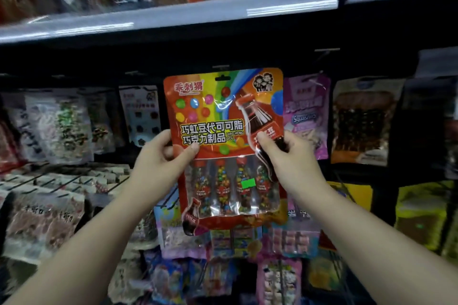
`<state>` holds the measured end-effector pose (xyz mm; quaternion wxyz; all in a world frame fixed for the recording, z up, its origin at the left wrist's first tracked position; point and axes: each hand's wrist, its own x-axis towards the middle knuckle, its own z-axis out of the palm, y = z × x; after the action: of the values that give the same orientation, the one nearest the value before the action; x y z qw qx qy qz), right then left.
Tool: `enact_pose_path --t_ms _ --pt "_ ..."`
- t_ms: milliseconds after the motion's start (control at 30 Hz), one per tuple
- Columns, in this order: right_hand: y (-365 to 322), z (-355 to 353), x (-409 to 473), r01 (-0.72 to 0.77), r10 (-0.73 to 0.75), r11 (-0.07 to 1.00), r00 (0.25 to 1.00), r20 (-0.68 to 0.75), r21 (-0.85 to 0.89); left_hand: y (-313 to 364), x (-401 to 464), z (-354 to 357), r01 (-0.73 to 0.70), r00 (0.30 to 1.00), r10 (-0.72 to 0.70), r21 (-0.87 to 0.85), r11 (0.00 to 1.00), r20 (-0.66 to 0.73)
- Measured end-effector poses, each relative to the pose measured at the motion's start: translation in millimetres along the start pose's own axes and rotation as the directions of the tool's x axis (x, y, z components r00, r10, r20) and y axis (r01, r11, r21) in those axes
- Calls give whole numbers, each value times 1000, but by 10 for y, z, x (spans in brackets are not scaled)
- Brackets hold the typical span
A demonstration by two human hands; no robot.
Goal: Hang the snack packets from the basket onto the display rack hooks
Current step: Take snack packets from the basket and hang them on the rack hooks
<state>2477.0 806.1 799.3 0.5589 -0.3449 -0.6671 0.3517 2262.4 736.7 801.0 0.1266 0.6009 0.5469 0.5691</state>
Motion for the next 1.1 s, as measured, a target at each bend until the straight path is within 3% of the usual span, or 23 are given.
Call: enact_pose_path --t_ms 300,767,1100 --pt "19 59 46 -39 34 998 996 -85 -48 -93 223 55 -17 999 19 -31 999 48" --pt "309 178 490 -28 24 997 998 -54 -71 -429 647 184 -80 996 81 -27 996 45" --pt "438 233 678 -33 30 995 999 -23 -99 -565 826 207 -41 998 40 25 999 39"
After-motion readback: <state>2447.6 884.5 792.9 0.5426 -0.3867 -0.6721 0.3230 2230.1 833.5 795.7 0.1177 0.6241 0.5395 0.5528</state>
